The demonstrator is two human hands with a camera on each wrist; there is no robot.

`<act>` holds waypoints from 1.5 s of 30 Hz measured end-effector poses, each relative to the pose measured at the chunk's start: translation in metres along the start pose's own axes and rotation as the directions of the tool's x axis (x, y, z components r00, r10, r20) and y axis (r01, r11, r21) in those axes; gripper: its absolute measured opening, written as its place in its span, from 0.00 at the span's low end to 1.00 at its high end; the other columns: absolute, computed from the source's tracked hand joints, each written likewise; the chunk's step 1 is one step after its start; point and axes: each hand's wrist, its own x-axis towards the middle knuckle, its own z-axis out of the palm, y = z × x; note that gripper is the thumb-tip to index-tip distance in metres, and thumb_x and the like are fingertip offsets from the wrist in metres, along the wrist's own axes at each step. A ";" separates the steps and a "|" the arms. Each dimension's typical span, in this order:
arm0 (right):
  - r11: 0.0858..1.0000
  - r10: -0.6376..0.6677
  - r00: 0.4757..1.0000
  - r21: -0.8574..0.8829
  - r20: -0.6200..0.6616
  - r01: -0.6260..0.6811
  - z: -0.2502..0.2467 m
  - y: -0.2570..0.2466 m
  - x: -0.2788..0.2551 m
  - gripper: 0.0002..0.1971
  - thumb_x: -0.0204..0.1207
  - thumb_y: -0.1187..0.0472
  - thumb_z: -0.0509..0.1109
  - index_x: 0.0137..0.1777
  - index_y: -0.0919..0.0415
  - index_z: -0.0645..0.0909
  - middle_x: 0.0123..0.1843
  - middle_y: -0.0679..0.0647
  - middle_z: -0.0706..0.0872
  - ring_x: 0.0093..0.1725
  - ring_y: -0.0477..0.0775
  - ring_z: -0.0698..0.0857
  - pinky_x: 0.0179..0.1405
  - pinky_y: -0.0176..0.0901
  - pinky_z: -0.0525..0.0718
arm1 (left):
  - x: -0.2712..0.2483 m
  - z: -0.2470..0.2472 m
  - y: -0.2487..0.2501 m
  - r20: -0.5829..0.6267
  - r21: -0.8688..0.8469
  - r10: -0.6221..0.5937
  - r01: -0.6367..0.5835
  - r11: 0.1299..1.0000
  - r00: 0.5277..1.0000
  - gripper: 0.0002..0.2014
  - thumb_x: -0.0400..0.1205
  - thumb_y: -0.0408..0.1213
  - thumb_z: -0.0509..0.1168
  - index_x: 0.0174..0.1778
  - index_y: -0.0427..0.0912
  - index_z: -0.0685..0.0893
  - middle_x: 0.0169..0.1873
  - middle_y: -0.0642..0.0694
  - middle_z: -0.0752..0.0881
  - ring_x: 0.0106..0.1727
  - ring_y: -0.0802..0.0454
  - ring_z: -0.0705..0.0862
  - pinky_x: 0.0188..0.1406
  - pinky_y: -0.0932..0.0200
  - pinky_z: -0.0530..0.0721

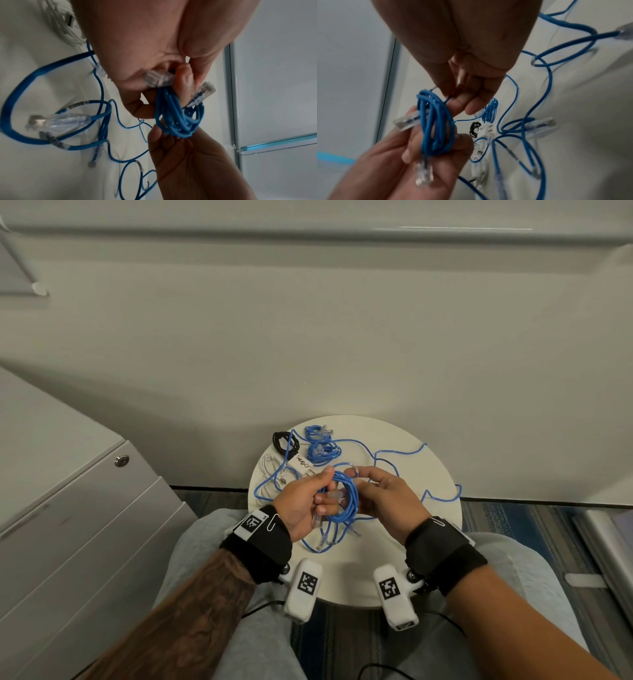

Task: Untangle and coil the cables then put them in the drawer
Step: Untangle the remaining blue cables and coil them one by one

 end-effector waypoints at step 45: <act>0.939 -0.321 0.921 -0.199 -0.219 0.280 -0.007 -0.026 -0.006 0.07 0.85 0.61 0.68 0.51 0.63 0.86 0.40 0.51 0.89 0.39 0.48 0.83 0.41 0.39 0.81 | 0.006 0.009 -0.018 0.024 0.315 -0.016 0.008 0.949 1.000 0.10 0.88 0.35 0.53 0.61 0.39 0.76 0.27 0.48 0.64 0.24 0.57 0.62 0.23 0.64 0.64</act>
